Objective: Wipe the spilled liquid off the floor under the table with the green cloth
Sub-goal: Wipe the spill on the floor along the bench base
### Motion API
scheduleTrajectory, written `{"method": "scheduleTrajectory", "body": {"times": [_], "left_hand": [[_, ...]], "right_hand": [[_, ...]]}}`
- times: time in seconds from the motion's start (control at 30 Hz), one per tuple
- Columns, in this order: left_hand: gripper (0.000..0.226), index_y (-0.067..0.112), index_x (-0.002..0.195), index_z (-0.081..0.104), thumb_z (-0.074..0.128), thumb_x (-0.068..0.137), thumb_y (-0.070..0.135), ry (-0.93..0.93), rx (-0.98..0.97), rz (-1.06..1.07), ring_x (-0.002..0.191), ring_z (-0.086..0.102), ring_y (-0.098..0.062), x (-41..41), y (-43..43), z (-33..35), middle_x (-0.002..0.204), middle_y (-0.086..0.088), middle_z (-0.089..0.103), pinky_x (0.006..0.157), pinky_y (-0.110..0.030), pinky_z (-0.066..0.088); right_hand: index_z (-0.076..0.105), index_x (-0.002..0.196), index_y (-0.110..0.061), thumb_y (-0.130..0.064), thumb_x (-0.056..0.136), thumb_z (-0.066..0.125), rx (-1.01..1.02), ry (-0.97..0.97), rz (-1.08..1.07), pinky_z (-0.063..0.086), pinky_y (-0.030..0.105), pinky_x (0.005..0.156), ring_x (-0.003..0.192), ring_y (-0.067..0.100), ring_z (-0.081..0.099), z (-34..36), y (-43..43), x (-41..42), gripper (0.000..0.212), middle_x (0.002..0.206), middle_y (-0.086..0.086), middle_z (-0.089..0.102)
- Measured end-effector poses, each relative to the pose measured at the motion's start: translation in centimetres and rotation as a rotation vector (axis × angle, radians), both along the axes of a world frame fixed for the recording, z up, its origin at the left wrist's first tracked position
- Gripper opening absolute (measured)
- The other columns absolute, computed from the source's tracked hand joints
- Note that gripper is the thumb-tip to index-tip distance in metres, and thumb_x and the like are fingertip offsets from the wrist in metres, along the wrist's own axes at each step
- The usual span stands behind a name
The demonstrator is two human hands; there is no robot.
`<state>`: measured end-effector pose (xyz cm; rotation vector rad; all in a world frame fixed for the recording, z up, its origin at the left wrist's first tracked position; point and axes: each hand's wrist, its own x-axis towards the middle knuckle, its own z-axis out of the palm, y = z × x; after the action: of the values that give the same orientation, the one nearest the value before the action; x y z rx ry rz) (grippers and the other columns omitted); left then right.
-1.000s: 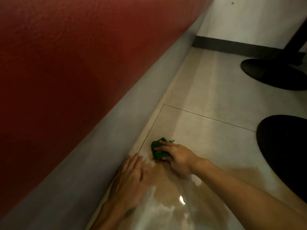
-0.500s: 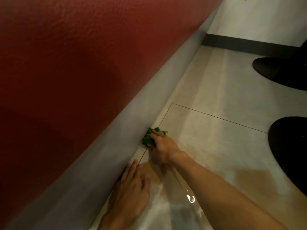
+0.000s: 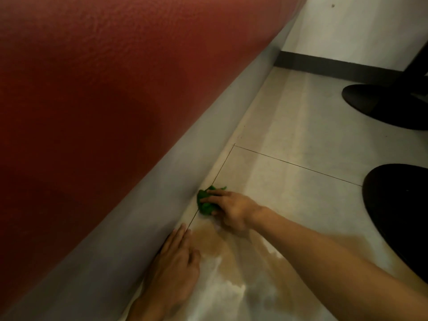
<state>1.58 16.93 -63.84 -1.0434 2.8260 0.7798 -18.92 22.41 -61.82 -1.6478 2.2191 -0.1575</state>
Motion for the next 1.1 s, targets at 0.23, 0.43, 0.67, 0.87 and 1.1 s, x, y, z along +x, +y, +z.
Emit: {"method": "scheduleTrajectory", "body": {"times": [0.23,0.43,0.67,0.87,1.1], "left_hand": [[0.057,0.025,0.153,0.012,0.023,0.099,0.041,0.005,0.017,0.011,0.143,-0.005,0.001,0.0,0.2,-0.6,0.158,0.017,-0.001,0.115,-0.02,-0.007],[0.057,0.025,0.153,0.011,0.022,0.099,0.043,-0.014,-0.014,-0.004,0.143,-0.006,0.002,0.0,0.1,-0.8,0.158,0.017,-0.002,0.116,-0.021,-0.007],[0.059,0.024,0.152,0.012,0.025,0.098,0.045,0.017,-0.059,0.005,0.145,0.001,-0.005,-0.4,0.5,-0.2,0.159,0.012,0.005,0.115,-0.021,-0.002],[0.064,0.022,0.153,0.009,0.017,0.095,0.049,0.061,-0.119,-0.044,0.146,0.001,-0.01,-2.5,0.4,-0.2,0.16,0.009,0.005,0.112,-0.021,-0.005],[0.085,0.018,0.152,0.017,-0.004,0.08,0.059,0.02,-0.151,-0.076,0.146,0.003,-0.012,-2.6,0.1,-1.6,0.16,0.007,0.006,0.115,-0.025,-0.003]], "right_hand": [[0.045,0.139,-0.028,-0.028,0.096,0.051,-0.009,-0.015,-0.165,0.031,0.033,0.112,0.136,0.023,0.037,0.0,5.5,-1.4,0.044,0.151,0.0,0.035],[0.05,0.137,-0.029,-0.02,0.096,0.052,-0.055,-0.078,-0.121,0.025,0.022,0.113,0.138,0.014,0.034,-0.2,10.0,0.1,0.042,0.149,-0.006,0.039],[0.06,0.118,-0.024,-0.007,0.095,0.055,-0.491,-0.512,-0.656,0.044,0.022,0.09,0.102,0.017,0.059,1.8,10.7,-1.5,0.029,0.108,0.0,0.066],[0.052,0.131,-0.01,-0.01,0.095,0.05,-0.368,0.006,-0.908,0.041,0.036,0.099,0.115,0.028,0.052,0.0,13.3,-3.6,0.036,0.131,0.01,0.054],[0.035,0.146,-0.014,-0.011,0.09,0.055,-0.186,0.073,-0.935,0.018,0.04,0.119,0.143,0.032,0.022,-2.6,8.8,0.1,0.059,0.154,0.017,0.027]]}}
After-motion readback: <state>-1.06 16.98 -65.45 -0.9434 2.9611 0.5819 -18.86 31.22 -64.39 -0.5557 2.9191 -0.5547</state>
